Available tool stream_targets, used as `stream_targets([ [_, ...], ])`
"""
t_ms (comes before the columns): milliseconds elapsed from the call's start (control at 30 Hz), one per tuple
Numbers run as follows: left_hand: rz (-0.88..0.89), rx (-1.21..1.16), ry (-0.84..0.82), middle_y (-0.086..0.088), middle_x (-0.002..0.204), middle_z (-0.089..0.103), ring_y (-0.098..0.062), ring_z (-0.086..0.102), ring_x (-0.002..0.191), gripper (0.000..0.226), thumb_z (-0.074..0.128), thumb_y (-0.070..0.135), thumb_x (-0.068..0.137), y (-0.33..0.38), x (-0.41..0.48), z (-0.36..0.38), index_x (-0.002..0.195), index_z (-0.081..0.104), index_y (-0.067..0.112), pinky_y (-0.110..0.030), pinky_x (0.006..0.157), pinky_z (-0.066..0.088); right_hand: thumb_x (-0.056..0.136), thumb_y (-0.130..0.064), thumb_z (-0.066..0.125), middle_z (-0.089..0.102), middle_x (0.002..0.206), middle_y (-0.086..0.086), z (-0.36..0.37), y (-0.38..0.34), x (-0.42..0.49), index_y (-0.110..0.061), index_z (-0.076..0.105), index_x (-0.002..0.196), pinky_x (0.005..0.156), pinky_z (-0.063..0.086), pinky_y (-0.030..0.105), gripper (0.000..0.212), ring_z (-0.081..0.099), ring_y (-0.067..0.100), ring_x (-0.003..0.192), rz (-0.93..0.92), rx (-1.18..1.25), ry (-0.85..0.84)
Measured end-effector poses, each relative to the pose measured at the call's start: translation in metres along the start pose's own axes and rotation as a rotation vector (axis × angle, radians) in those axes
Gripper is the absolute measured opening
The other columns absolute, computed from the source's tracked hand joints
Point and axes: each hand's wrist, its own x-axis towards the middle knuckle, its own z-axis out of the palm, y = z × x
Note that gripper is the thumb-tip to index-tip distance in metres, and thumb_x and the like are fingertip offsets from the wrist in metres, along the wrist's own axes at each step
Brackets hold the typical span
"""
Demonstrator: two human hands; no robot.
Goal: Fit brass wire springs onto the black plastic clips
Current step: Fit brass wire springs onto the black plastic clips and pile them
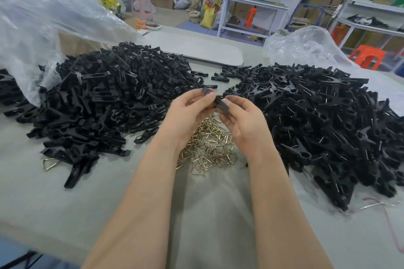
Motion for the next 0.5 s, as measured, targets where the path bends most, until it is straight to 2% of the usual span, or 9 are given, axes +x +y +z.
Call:
stream_targets([
  [33, -0.018, -0.121, 0.049, -0.003, 0.087, 0.07, -0.009, 0.067, 0.081, 0.009, 0.064, 0.006, 0.086, 0.002, 0.0, -0.002, 0.094, 0.066, 0.008, -0.018, 0.075, 0.053, 0.091, -0.01, 0.06, 0.066, 0.094, 0.003, 0.0, 0.001, 0.0, -0.013, 0.058, 0.1, 0.079, 0.054, 0.025, 0.01, 0.065, 0.012, 0.084, -0.039, -0.137, 0.047],
  [100, -0.063, -0.4, 0.172, -0.007, 0.084, 0.071, -0.011, 0.069, 0.08, 0.008, 0.063, 0.002, 0.085, 0.007, 0.001, -0.007, 0.093, 0.064, 0.002, -0.018, 0.073, 0.055, 0.089, -0.026, 0.064, 0.064, 0.105, -0.002, -0.001, 0.005, -0.002, -0.016, 0.057, 0.113, 0.091, 0.052, 0.034, 0.027, 0.062, 0.011, 0.094, -0.106, -0.61, 0.1],
  [167, -0.066, -0.613, 0.281, -0.01, 0.079, 0.071, -0.013, 0.07, 0.076, 0.006, 0.062, -0.001, 0.085, 0.011, 0.001, -0.012, 0.09, 0.065, -0.002, -0.019, 0.07, 0.057, 0.084, -0.043, 0.066, 0.059, 0.12, 0.0, 0.001, 0.011, -0.005, -0.019, 0.053, 0.127, 0.098, 0.046, 0.04, 0.051, 0.056, 0.015, 0.106, -0.034, -1.088, 0.0],
  [233, -0.069, -0.7, 0.334, -0.011, 0.079, 0.07, -0.013, 0.07, 0.073, 0.005, 0.062, -0.002, 0.085, 0.012, 0.001, -0.013, 0.089, 0.065, -0.004, -0.02, 0.069, 0.057, 0.081, -0.05, 0.067, 0.052, 0.131, 0.005, 0.008, 0.02, -0.007, -0.021, 0.051, 0.132, 0.103, 0.041, 0.045, 0.061, 0.051, 0.023, 0.117, 0.006, -1.387, -0.092],
  [300, -0.092, -0.732, 0.348, -0.011, 0.08, 0.067, -0.014, 0.069, 0.071, 0.004, 0.064, 0.0, 0.085, 0.012, 0.0, -0.012, 0.088, 0.065, -0.003, -0.021, 0.069, 0.058, 0.085, -0.04, 0.067, 0.056, 0.126, 0.006, 0.016, 0.027, -0.008, -0.019, 0.055, 0.125, 0.097, 0.044, 0.04, 0.048, 0.054, 0.024, 0.112, -0.093, -1.397, -0.092],
  [400, -0.136, -0.763, 0.35, -0.01, 0.08, 0.061, -0.014, 0.063, 0.072, 0.011, 0.068, 0.008, 0.084, 0.012, -0.001, -0.012, 0.083, 0.062, 0.0, -0.023, 0.066, 0.057, 0.091, -0.027, 0.061, 0.066, 0.109, 0.001, 0.022, 0.031, -0.01, -0.02, 0.066, 0.109, 0.076, 0.043, 0.024, 0.02, 0.059, 0.016, 0.09, -0.246, -1.275, -0.043],
  [500, -0.166, -0.851, 0.323, -0.01, 0.084, 0.057, -0.014, 0.06, 0.076, 0.017, 0.068, 0.011, 0.085, 0.012, 0.0, -0.013, 0.094, 0.06, 0.0, -0.024, 0.073, 0.057, 0.093, -0.025, 0.058, 0.069, 0.1, -0.006, 0.017, 0.024, -0.008, -0.02, 0.07, 0.108, 0.058, 0.034, 0.003, 0.02, 0.053, 0.001, 0.071, -0.284, -1.081, 0.026],
])
